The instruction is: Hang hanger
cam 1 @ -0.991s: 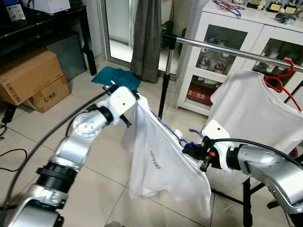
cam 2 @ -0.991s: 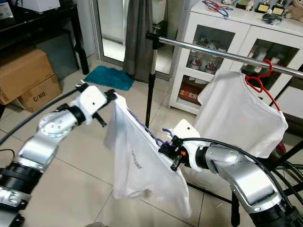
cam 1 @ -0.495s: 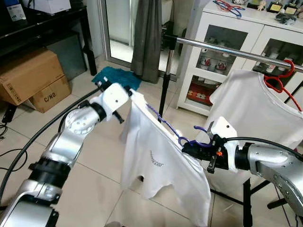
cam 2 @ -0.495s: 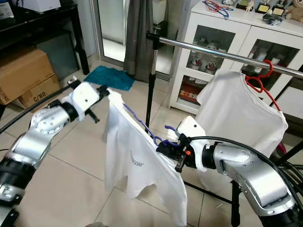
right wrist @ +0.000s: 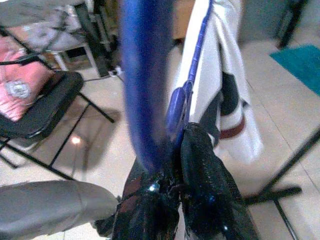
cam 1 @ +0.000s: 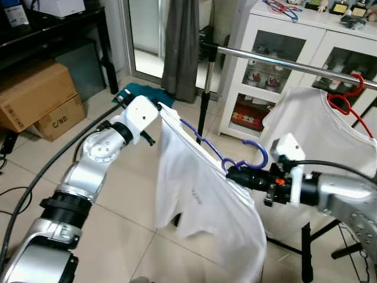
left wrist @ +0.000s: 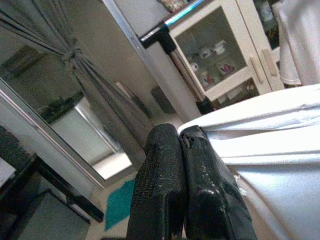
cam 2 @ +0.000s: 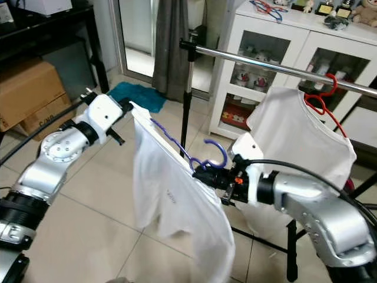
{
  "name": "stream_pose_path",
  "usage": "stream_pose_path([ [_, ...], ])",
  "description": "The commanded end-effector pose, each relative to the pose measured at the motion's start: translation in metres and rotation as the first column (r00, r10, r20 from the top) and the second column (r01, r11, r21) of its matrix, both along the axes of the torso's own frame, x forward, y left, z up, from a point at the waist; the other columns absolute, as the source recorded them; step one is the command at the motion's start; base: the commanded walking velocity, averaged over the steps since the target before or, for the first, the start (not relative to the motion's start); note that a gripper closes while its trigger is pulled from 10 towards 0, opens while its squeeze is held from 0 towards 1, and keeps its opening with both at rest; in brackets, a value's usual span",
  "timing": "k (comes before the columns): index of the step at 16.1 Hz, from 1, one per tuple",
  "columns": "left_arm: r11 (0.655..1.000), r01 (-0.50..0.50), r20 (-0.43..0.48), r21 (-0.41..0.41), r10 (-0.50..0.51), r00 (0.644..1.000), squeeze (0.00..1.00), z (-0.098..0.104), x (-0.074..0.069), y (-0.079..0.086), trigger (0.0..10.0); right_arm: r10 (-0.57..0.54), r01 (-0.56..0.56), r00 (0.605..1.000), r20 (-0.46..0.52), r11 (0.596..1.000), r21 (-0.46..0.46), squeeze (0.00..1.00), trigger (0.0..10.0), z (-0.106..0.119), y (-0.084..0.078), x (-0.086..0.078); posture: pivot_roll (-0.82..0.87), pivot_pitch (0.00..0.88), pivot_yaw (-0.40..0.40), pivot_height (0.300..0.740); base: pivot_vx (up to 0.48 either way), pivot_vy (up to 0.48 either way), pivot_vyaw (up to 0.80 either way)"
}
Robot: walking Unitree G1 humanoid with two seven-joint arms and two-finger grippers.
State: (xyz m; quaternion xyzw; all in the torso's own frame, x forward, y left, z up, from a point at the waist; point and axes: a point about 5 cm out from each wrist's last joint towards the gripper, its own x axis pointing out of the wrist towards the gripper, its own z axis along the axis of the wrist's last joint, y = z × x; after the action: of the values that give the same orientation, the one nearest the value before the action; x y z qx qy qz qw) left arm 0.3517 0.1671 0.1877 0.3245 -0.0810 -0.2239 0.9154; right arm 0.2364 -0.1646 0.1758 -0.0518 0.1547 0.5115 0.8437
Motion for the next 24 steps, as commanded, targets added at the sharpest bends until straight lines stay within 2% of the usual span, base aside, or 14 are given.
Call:
stream_pose_path([
  [1,0.915,-0.389,0.063,-0.104,0.397,0.916,0.00,0.031,0.004,0.092,0.0,0.019,-0.022,0.993,-0.113,0.999,-0.032,0.00,0.0,-0.013,-0.019,-0.014,-0.02,0.000,-0.051,0.740,0.000,0.000,0.00],
  [3,0.887,-0.441,0.022,-0.134,0.448,0.894,0.00,0.026,0.000,0.111,0.0,0.093,-0.088,0.989,-0.111,0.995,0.049,0.00,0.0,-0.006,-0.015,-0.022,-0.02,0.000,-0.051,0.740,0.000,0.000,0.00],
  [5,0.880,-0.443,-0.025,-0.169,0.446,0.895,0.00,0.017,-0.001,0.111,0.0,0.122,-0.112,0.988,-0.097,0.989,0.097,0.00,0.0,0.000,-0.013,-0.023,-0.02,0.000,-0.056,0.740,0.000,0.000,0.00],
  [8,0.963,-0.202,-0.038,-0.181,0.198,0.979,0.00,0.006,-0.002,0.054,0.0,0.004,-0.003,0.999,-0.045,1.000,0.016,0.00,0.0,-0.006,-0.006,-0.005,-0.01,0.000,-0.060,0.740,0.000,0.000,0.00],
  [9,0.966,-0.158,-0.034,-0.203,0.155,0.987,0.00,0.007,0.000,0.037,0.0,-0.007,0.008,0.999,-0.052,1.000,0.022,0.00,0.0,-0.007,-0.003,-0.003,-0.01,0.000,-0.057,0.740,0.000,0.000,0.00],
  [12,0.953,-0.126,-0.075,-0.277,0.109,0.991,0.00,0.000,-0.002,0.027,0.0,-0.062,0.063,0.998,-0.032,0.998,0.030,0.00,0.0,-0.010,-0.002,0.000,-0.01,0.000,-0.042,0.740,0.000,0.000,0.00],
  [15,0.898,-0.161,-0.148,-0.409,0.109,0.983,0.00,-0.015,-0.020,0.036,0.2,-0.155,0.153,0.988,0.017,0.984,0.091,0.00,0.0,-0.005,-0.003,0.009,-0.01,0.000,-0.041,0.740,0.000,0.000,0.00],
  [16,0.872,-0.176,-0.147,-0.457,0.121,0.982,0.00,-0.015,-0.025,0.039,2.4,-0.173,0.171,0.985,0.023,0.981,0.087,0.00,0.0,-0.004,-0.004,0.012,-0.01,0.000,-0.043,0.740,0.000,0.000,0.00],
  [17,0.846,-0.162,-0.134,-0.507,0.108,0.985,0.00,-0.011,-0.029,0.040,10.0,-0.175,0.174,0.984,0.033,0.984,0.044,0.00,0.0,-0.006,-0.006,0.013,-0.01,0.000,-0.053,0.740,0.000,0.000,0.00],
  [18,0.826,-0.121,-0.117,-0.551,0.067,0.991,0.00,-0.006,-0.033,0.039,10.0,-0.163,0.163,0.986,0.043,0.987,0.002,0.00,0.0,-0.009,-0.007,0.014,-0.01,0.000,-0.056,0.740,0.000,0.000,0.00],
  [20,0.835,-0.046,-0.106,-0.548,-0.014,0.994,0.00,-0.002,-0.040,0.034,10.0,-0.166,0.168,0.984,0.059,0.985,-0.033,0.00,0.0,-0.010,-0.007,0.019,0.00,0.000,-0.061,0.740,0.000,0.000,0.00],
  [21,0.860,-0.006,-0.109,-0.510,-0.058,0.992,0.49,-0.001,-0.044,0.032,10.0,-0.164,0.168,0.983,0.078,0.984,-0.054,0.00,0.0,-0.009,-0.007,0.025,0.00,0.000,-0.066,0.740,0.000,0.000,0.00],
  [22,0.860,0.030,-0.100,-0.510,-0.094,0.991,1.00,0.006,-0.046,0.031,10.0,-0.141,0.153,0.984,0.107,0.982,-0.110,0.00,0.0,-0.008,-0.007,0.029,0.00,0.000,-0.069,0.740,0.000,0.000,0.00],
  [24,0.860,0.112,-0.047,-0.497,-0.155,0.987,1.00,0.031,-0.044,0.030,10.0,-0.081,0.109,0.988,0.133,0.969,-0.220,0.00,0.0,-0.009,-0.010,0.034,0.00,0.000,-0.080,0.740,0.000,0.000,0.00],
])
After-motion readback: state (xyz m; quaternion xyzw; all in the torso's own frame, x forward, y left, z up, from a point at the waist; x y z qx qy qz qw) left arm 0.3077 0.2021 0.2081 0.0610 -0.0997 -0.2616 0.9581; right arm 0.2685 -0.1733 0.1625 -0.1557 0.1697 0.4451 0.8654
